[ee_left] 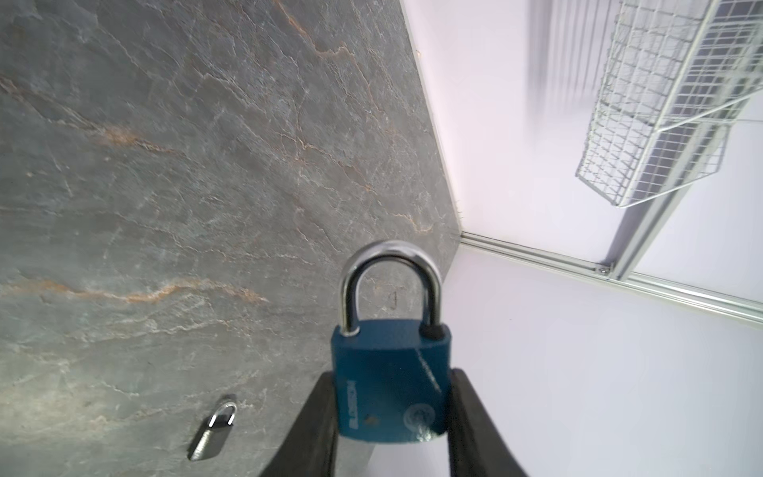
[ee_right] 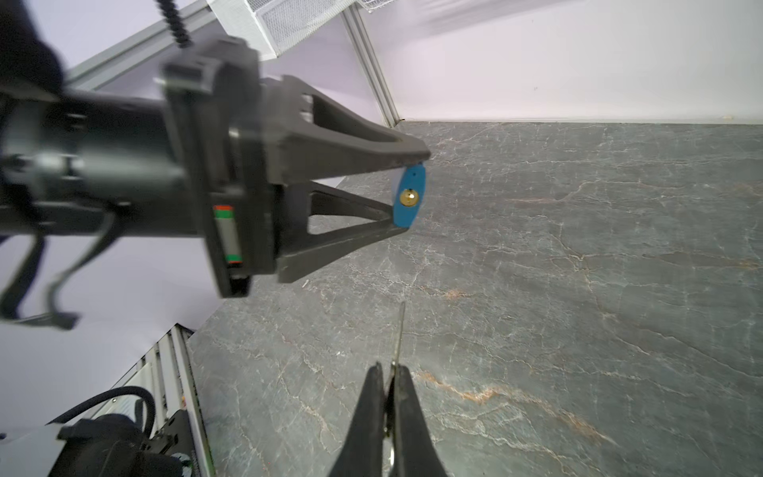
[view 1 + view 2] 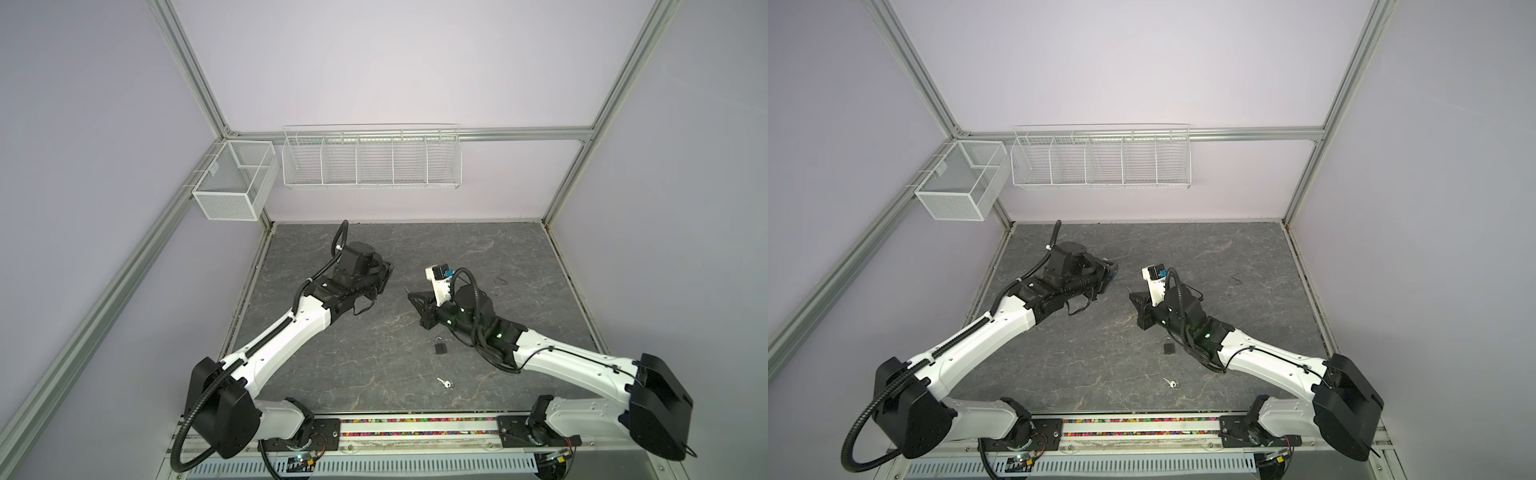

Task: Unlock with the key
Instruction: 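Lift the blue padlock with the left gripper toward the right gripper's key, then push the key held by the right gripper into the blue padlock's keyhole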

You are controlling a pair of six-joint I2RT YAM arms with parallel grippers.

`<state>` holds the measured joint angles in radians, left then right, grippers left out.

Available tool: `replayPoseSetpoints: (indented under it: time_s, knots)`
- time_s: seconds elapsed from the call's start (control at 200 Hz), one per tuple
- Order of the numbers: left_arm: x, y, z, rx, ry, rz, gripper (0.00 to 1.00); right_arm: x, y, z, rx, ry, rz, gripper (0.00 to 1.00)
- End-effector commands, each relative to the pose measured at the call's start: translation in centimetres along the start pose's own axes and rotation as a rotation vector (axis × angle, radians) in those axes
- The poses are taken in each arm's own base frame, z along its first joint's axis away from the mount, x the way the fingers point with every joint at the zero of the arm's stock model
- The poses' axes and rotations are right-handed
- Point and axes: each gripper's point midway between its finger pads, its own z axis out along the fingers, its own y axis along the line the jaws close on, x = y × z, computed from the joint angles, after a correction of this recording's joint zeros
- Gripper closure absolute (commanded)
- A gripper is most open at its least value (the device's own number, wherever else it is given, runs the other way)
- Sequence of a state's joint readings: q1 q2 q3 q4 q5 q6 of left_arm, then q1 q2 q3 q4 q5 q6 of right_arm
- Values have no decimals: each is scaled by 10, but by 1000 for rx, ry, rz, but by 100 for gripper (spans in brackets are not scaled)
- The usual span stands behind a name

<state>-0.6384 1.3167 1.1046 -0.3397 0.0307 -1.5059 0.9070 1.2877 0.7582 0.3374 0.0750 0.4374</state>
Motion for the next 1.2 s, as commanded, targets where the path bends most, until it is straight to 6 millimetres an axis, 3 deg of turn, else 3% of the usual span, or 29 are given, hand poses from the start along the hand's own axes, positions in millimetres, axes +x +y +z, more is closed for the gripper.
replayPoseSetpoints:
  time_s: [0.0, 0.165, 0.225, 0.25, 0.455, 0.67, 1.195]
  knots:
    - [-3, -27, -21, 112, -24, -77, 87, -33, 9, 6, -2, -121, -38, 94]
    - [-2, -41, -34, 153, -29, 12, 87, -45, 19, 14, -28, -121, -63, 94]
    - [-2, -42, -35, 146, -30, 52, 87, -41, 21, 14, -42, -98, -70, 94]
    - [-2, -42, -35, 143, -29, 66, 87, -55, 29, 12, -59, -121, -70, 94]
    - [6, -49, -35, 170, 4, 122, 88, -67, 38, 6, -90, -119, -66, 94]
    - [10, -54, -36, 189, 21, 149, 88, -63, 27, 12, -58, -88, -38, 94]
    - [18, -58, -33, 210, 54, 167, 88, -63, 23, 17, -44, -70, -25, 94]
